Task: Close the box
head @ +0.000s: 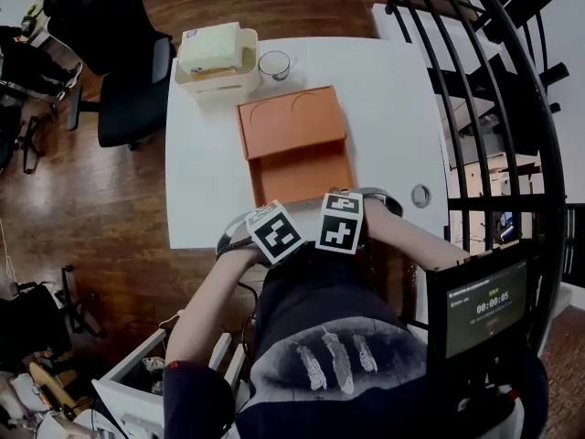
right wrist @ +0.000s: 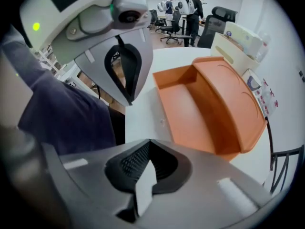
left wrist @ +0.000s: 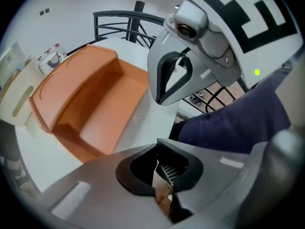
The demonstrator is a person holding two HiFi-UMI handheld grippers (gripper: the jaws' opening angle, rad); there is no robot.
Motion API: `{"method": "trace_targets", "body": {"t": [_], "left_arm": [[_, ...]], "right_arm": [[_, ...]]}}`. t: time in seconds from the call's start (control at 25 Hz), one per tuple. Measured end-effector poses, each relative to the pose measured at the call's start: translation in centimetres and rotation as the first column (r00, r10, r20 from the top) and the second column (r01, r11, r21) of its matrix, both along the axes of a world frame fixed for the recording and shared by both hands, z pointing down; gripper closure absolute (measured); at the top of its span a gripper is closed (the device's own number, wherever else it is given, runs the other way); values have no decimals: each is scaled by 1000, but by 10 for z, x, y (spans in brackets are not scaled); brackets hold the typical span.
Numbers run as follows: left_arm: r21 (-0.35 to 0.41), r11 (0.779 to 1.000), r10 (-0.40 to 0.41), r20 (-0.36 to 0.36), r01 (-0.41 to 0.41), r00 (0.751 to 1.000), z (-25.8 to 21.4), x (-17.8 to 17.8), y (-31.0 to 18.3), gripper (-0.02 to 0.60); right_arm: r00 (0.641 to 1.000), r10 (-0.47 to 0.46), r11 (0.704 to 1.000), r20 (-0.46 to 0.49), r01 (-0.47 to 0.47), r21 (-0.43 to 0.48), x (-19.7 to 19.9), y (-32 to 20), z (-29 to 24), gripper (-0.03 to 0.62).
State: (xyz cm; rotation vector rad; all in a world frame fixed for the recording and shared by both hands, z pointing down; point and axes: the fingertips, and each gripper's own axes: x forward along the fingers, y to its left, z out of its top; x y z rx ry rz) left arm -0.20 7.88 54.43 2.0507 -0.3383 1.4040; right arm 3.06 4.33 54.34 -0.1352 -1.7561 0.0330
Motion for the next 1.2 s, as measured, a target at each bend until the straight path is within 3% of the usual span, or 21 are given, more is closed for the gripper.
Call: {"method": "trace_targets", "body": {"t": [0.48,0.84,1.2], "left_arm": [[-51,997,-52,2,52,999,27,-5,-8,568],[37,996,-82,28,81,996,40,-13,-27,568],[57,997,-54,46,51,998,48,-11,-29,568]], "right_arm": [[1000,30,1000,-7,-29,10,-1,-14,29,589],[1000,21,1000,-10,-21,16,-1,-18,33,589],[999,48,998,11,-48,44,-2,-27,31,589]]}}
